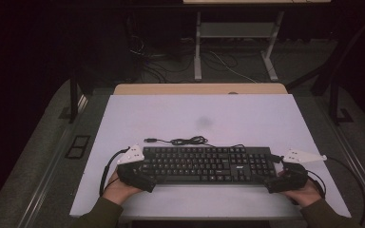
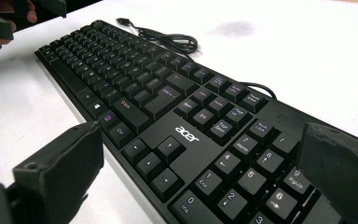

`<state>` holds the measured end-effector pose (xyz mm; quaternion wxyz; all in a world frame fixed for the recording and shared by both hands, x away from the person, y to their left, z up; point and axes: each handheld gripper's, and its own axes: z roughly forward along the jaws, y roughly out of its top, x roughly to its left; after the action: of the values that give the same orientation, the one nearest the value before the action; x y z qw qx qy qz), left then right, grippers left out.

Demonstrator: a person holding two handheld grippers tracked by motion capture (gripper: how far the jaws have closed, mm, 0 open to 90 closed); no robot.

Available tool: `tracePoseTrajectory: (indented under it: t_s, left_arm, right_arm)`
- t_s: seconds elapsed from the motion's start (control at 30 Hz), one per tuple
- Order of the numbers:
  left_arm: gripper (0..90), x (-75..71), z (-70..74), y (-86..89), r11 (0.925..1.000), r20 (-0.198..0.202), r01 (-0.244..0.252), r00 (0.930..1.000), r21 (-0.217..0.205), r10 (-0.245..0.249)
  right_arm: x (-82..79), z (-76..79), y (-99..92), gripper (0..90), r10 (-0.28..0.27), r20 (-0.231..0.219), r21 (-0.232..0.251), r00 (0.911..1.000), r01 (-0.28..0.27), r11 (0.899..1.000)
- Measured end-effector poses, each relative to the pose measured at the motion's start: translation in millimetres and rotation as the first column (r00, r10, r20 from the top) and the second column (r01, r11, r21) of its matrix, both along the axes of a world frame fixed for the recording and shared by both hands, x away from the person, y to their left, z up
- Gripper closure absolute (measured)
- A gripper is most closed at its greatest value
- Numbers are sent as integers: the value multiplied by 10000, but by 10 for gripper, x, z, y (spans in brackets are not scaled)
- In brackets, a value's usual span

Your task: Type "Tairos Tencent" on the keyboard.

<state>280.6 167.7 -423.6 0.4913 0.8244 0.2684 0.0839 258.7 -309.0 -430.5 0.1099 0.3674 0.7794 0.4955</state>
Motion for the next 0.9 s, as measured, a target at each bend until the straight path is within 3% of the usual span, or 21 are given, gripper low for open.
tracePoseTrajectory:
  t_s: [0.5,0.9]
  left_arm:
    - [0,20,-5,-33,10000,-64,-52,10000,34,52]
    - [0,11,1,-21,9999,-14,-144,9999,-81,144]
  right_arm:
    - [47,13,15,5,5,-229,67,9997,-3,10000]
    - [119,71,171,62,352,-292,-4,9990,-352,9994]
